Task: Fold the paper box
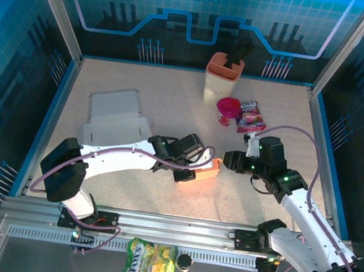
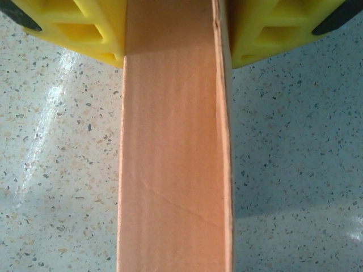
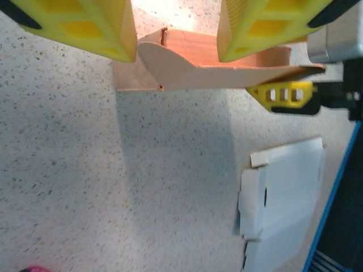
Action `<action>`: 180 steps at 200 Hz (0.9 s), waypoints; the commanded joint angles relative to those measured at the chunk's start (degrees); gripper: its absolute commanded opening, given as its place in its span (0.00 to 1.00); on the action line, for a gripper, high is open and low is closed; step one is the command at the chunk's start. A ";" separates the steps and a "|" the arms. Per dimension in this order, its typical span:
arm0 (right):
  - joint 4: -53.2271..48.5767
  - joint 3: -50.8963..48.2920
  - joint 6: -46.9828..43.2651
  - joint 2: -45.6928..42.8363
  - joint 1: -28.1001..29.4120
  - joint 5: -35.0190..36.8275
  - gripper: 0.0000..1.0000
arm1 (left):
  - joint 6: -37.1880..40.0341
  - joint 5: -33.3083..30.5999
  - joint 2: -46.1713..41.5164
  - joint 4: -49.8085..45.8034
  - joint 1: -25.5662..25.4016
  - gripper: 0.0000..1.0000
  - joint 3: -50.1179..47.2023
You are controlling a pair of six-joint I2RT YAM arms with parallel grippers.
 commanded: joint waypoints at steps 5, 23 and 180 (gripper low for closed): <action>-1.28 1.46 -4.45 1.35 2.81 1.67 0.47 | 1.45 2.07 -1.24 -2.44 0.78 0.41 -1.26; -1.33 1.76 -4.78 2.50 3.22 3.08 0.49 | 1.47 1.99 -1.05 -2.35 0.75 0.41 -1.16; -2.12 4.48 -6.51 7.92 9.36 10.86 0.26 | 1.54 1.72 -0.28 -2.89 0.87 0.40 -0.48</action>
